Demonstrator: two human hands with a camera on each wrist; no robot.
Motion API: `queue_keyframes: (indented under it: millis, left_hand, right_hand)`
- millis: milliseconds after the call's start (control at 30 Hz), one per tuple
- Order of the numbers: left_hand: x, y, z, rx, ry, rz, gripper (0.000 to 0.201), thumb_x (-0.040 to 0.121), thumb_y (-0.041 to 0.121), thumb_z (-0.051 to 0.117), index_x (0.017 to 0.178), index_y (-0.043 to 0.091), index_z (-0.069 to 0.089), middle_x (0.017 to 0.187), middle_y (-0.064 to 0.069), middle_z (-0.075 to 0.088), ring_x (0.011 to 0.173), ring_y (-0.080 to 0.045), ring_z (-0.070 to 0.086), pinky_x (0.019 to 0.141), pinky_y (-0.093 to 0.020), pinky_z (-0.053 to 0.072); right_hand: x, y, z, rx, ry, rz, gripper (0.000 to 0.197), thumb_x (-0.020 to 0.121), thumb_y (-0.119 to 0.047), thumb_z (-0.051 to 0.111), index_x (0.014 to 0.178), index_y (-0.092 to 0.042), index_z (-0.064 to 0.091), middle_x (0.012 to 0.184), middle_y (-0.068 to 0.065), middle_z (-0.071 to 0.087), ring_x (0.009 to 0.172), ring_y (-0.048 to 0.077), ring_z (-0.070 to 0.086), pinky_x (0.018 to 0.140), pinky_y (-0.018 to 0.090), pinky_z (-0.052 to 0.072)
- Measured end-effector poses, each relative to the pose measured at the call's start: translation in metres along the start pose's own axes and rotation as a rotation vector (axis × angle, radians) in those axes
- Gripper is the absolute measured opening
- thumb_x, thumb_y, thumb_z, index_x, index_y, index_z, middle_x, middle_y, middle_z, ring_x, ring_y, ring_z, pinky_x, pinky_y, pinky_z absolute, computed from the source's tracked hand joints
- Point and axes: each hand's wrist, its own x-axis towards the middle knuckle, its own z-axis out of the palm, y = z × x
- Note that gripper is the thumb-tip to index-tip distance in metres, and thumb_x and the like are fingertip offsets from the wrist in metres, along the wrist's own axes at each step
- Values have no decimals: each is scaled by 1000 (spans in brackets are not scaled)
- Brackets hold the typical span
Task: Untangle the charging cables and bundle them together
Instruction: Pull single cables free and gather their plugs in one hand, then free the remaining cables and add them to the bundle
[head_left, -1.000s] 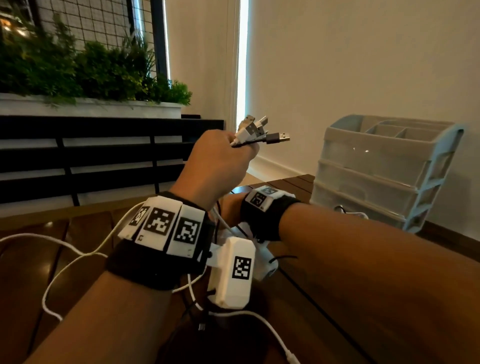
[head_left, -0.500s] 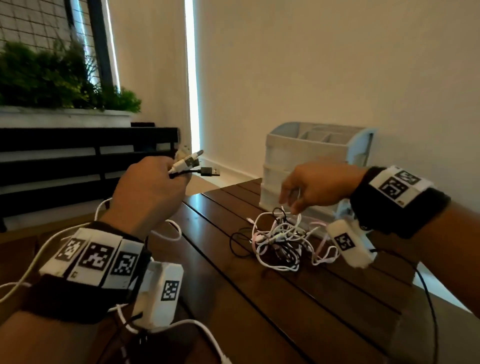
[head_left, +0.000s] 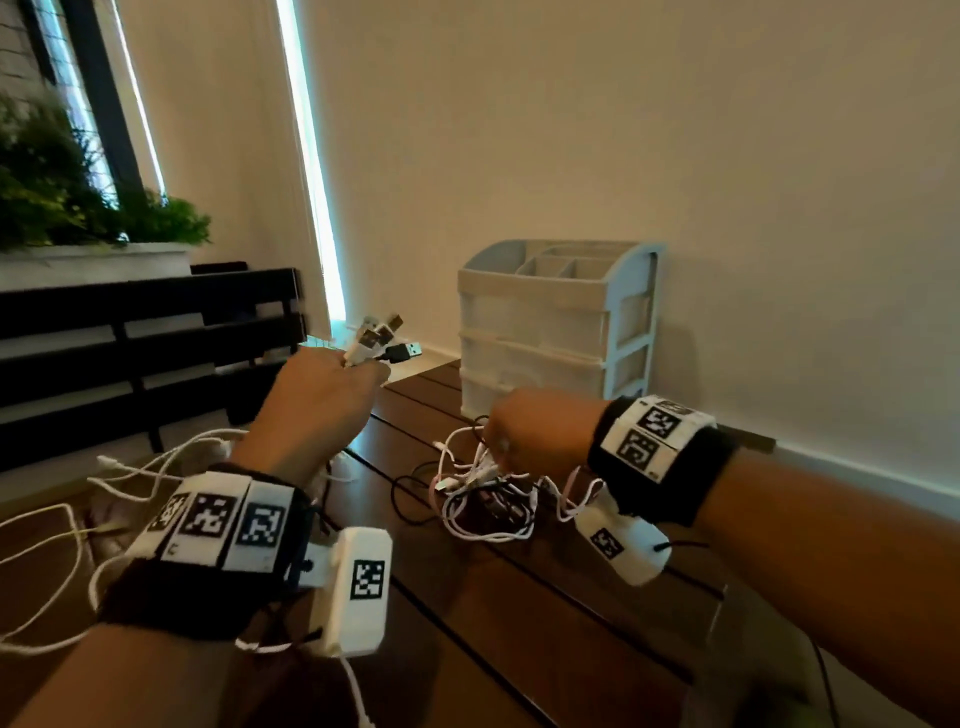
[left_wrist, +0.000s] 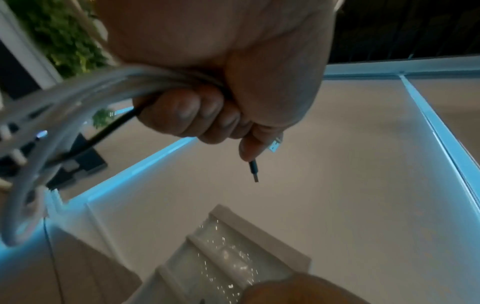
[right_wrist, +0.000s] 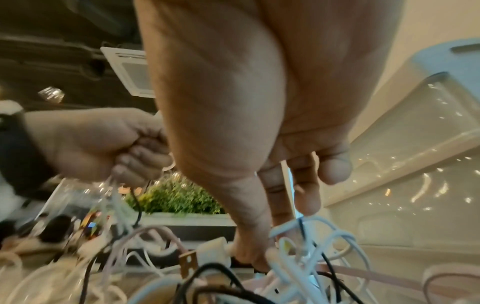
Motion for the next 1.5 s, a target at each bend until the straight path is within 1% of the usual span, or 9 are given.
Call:
queue_keyframes:
  millis: [133,300,400,500,600,767,1033,1300,1500]
  left_hand:
    - [-8,-4,8,-154,-172,-56,36,96,29,55,69,5,58,51,-6,54,37,-13,47,38,-22,40]
    - [-14,-10,19,-359,-314,-119,33,98,35,50,88,8,67,52,2,42,44,-10,31,41,-23,26]
    - [-15,-12,24,-549,-344,-220,14,88,23,66,85,11,58,55,4,34,46,-10,25,40,-21,20]
    - [-15,-18,30,-692,-376,-310,24,84,19,64,71,20,44,53,6,29,43,-9,20,39,-19,16]
    - [-18,-21,40,-781,-409,-395,39,86,25,61,57,22,35,47,6,26,40,-10,20,37,-19,19]
    - [-25,-25,52,-826,-429,-297,32,89,34,63,70,18,43,52,2,32,40,-9,28,39,-21,25]
    - [-36,-14,45,-817,-386,-165,27,96,31,50,94,6,63,35,6,41,28,-2,35,31,-14,29]
    - [-41,-12,46,-945,-322,-178,9,90,8,61,82,3,59,39,3,52,30,-4,47,33,-13,36]
    - [-28,-19,42,-956,-200,-221,34,96,33,55,71,10,52,51,1,45,30,-5,38,31,-15,30]
  right_hand:
    - [-1,12,-6,159,158,106,22,95,-29,55,95,-12,69,89,3,65,83,19,60,66,27,43]
    - [-5,16,-12,567,289,218,22,95,-25,57,86,-6,64,73,0,70,51,-8,56,54,10,40]
    - [-12,12,-16,869,336,233,7,91,-6,60,93,1,61,85,15,72,61,7,65,57,16,51]
    - [-18,6,-18,1003,371,238,10,87,3,61,97,3,61,87,18,72,66,18,65,57,23,53]
    - [-21,-1,-19,989,401,244,7,89,-3,61,93,3,62,83,14,73,64,16,64,59,27,52]
    - [-17,-14,-11,804,423,236,8,87,-17,67,88,-10,66,83,6,73,80,20,69,80,40,56]
    - [-15,-28,-4,888,475,219,10,86,-18,69,79,-18,61,79,5,67,66,11,58,64,27,50]
    - [-13,-40,4,923,510,108,12,84,-8,70,79,-10,59,77,6,71,56,2,64,51,15,49]
    - [-10,-20,8,745,296,84,13,85,-21,70,92,-17,60,84,5,70,74,17,66,69,31,54]
